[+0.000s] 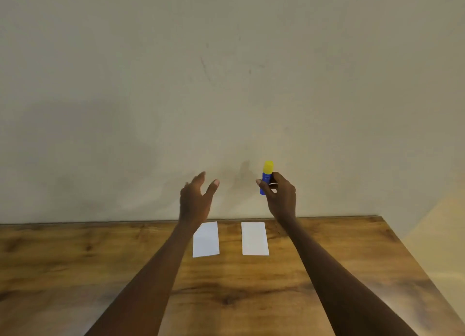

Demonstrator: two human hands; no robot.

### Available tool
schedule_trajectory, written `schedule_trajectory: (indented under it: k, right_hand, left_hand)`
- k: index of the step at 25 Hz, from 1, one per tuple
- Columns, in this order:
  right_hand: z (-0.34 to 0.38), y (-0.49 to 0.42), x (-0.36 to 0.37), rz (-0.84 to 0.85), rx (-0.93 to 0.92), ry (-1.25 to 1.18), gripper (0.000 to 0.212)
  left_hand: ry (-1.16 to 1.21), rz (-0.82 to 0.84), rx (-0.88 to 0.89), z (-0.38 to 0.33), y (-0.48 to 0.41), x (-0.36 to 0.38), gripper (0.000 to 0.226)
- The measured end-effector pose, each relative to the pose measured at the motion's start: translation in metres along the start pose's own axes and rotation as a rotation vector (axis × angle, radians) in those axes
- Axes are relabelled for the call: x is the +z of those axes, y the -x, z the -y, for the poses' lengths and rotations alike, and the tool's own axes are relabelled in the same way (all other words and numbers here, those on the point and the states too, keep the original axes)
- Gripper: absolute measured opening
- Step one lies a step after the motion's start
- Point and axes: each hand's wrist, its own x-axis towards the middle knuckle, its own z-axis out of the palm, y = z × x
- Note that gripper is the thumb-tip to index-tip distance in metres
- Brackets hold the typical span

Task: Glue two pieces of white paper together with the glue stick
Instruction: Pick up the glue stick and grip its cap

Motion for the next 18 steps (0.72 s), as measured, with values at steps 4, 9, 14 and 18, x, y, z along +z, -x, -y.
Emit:
schedule_trajectory:
  k: [4,9,14,18]
  right_hand:
    - [0.071,0.004,0.009,0.056,-0.239,-0.014,0.019]
    - [0.119,0.024,0.018,0.130,-0.359,-0.041,0.017]
    - [0.142,0.034,0.018,0.183,-0.318,-0.106,0.019]
    - [0.151,0.037,0.015,0.217,-0.333,-0.119,0.021]
  left_hand:
    - [0.443,-0.116,-0.035,-0.064,0.008,-0.017,0.043]
    - [0.636,-0.223,-0.011,-0.093,0.019,-0.049,0.017]
    - [0.635,-0.210,-0.069,-0.103,0.019,-0.073,0.026]
    - [0.653,-0.152,-0.087,-0.107,0.019,-0.082,0.023]
